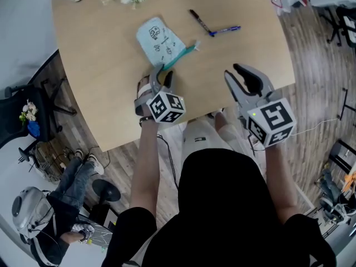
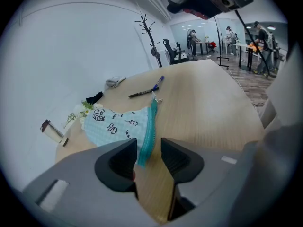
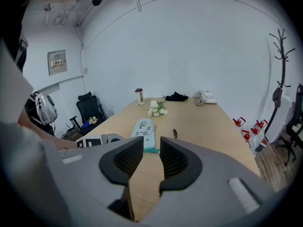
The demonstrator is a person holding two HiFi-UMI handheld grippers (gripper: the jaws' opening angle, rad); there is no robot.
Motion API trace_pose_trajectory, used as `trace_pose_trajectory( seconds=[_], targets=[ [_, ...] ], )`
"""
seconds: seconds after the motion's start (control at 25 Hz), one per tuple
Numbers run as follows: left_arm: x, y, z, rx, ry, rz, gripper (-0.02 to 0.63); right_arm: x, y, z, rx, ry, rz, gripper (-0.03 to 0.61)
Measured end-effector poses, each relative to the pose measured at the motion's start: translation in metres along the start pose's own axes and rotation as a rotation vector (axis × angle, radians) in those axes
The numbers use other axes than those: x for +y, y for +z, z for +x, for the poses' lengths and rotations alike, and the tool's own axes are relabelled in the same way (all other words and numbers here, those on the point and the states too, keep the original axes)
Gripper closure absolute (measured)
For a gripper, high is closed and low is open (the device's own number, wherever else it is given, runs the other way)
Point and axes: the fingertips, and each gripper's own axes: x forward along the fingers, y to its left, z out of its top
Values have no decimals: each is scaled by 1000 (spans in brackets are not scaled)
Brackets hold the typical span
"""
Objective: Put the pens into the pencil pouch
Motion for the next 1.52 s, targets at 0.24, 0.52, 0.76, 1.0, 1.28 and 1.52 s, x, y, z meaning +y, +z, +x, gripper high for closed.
trace_pose_trajectory(
  seconds=[0.24,0.52,0.76,1.0,1.28,1.52],
  targets=[
    [1,-3,7,12,13,20,476,-4,-5,1,7,-4,11,485],
    [3,-3,8,18,24,17,505,-5,-4,0,7,-5,12,485],
    [5,-4,9,22,32,13,526,-5,-5,1,11,0,30,485],
    [9,0,7,4,39,-11,565,-7,-5,3,9,3,27,485],
    [11,5,1,-13,39,-34,574,-6,-3,2,-1,-6,39,485],
    [17,12,-4,-26,43,-96,577,-9,-5,2,-12,-10,49,485]
  ],
)
